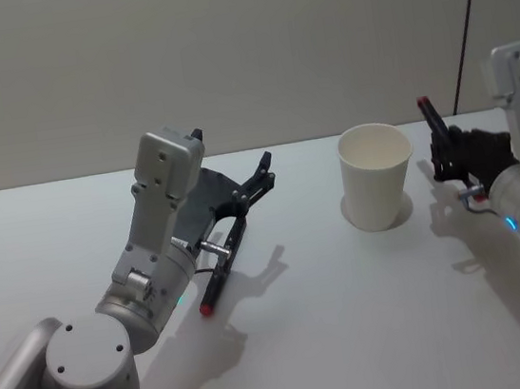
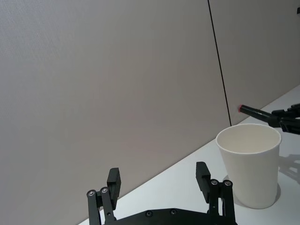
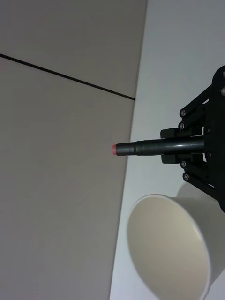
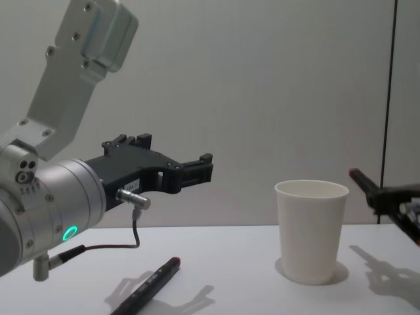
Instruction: Place the pen into the pen holder.
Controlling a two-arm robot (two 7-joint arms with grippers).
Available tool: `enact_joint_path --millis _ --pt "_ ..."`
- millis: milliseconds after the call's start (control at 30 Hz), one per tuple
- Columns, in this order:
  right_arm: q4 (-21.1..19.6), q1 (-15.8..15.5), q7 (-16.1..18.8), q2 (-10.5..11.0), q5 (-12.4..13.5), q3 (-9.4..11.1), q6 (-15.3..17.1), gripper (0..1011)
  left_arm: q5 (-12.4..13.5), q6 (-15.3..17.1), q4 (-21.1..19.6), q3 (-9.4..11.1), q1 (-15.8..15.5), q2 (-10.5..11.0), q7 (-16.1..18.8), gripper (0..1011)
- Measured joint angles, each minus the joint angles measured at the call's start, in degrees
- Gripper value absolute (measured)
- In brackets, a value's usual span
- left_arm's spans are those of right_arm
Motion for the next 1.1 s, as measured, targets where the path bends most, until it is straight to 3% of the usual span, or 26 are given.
enact_joint_path --millis 667,900,1100 --pt "-1.74 0.52 5.86 1.09 -2.12 -0.03 -16.95 181 0.0 0.0 0.0 0.0 0.0 0.0 0.0 1001" --pt "-0.57 1.78 8.71 1.11 -2.0 -0.04 -24.32 181 0.0 0.0 0.0 0.0 0.0 0.0 0.0 1001" --pt "1.53 2.98 10.64 0.84 -1.7 -0.29 -28.74 181 0.0 0.0 0.0 0.0 0.0 0.0 0.0 1001"
